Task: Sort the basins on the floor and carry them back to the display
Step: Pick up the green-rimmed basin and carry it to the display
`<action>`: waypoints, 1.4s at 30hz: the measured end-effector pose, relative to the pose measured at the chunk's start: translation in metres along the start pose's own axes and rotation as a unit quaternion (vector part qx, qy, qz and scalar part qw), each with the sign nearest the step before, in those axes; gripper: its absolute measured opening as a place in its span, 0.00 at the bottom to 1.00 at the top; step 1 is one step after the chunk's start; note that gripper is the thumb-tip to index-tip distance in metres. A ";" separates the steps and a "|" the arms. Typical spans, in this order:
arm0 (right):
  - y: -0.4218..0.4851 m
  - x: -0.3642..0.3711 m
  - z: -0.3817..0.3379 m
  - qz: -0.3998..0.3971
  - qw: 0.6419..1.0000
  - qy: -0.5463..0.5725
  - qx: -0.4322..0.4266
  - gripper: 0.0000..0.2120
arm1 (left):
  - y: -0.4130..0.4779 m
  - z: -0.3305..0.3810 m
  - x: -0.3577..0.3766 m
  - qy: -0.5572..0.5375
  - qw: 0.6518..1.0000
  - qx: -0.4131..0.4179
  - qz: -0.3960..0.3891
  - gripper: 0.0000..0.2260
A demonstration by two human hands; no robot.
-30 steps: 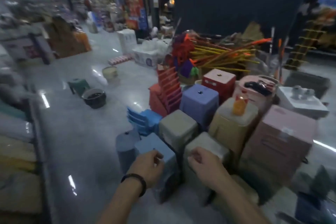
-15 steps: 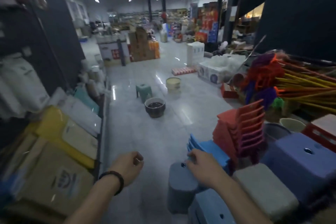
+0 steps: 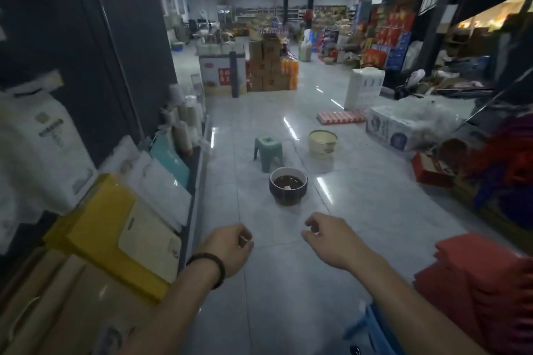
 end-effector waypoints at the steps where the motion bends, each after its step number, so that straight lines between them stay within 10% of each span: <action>1: 0.024 0.004 -0.006 0.005 1.000 0.001 0.007 0.19 | 0.028 -0.004 -0.001 -0.006 1.000 0.001 -0.003 0.08; 16: 0.384 -0.042 0.065 0.074 0.988 0.012 0.137 0.16 | 0.468 0.110 0.060 0.069 0.984 0.140 -0.088 0.09; 42: 1.062 -0.202 0.293 0.051 0.980 -0.042 0.188 0.17 | 1.139 0.426 0.302 0.008 0.977 0.142 -0.161 0.09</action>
Point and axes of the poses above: each hand's wrist, its own y-axis towards the middle knuckle, its own x-axis out of the palm, z = x × y, the point moved 5 cm from there along y, towards the middle knuckle, and after that the axes turned 10 degrees about z, right-handed, at the moved point
